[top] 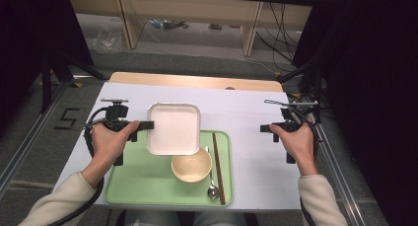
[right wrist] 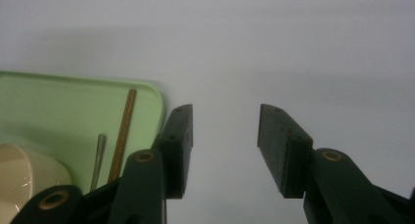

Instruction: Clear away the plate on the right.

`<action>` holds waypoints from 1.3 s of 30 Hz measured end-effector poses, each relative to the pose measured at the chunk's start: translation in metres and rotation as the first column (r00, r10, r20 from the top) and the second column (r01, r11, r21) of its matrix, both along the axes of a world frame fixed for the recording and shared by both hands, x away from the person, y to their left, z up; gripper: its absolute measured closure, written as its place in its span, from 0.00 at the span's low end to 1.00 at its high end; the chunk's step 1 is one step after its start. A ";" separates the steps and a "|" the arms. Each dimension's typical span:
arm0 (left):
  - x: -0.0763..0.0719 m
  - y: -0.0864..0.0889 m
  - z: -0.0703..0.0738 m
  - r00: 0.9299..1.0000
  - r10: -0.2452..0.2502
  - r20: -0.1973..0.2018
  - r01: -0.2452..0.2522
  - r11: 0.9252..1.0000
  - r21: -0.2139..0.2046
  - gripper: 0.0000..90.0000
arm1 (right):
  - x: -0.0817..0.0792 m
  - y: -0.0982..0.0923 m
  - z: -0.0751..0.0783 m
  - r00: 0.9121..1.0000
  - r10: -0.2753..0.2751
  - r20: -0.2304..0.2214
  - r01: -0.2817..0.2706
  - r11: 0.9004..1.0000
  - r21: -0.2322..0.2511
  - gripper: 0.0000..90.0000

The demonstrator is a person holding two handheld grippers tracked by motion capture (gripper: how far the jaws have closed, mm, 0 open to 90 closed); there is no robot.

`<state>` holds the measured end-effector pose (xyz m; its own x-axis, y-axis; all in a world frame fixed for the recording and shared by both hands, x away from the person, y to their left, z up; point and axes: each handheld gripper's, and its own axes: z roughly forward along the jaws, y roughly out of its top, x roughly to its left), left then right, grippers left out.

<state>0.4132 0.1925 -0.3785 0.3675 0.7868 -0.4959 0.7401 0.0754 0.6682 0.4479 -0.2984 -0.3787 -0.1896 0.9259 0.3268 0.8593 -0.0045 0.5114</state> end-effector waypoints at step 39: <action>-0.015 0.055 -0.010 0.996 0.082 -0.041 -0.082 0.997 0.004 0.93 | -0.002 -0.005 -0.010 0.998 -0.055 -0.039 0.054 0.998 -0.020 0.64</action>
<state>0.3984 0.2474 -0.3884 0.2806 0.8145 -0.5078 0.7584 0.1361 0.6374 0.4463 -0.3032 -0.3885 -0.1261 0.9406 0.3152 0.8774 -0.0425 0.4779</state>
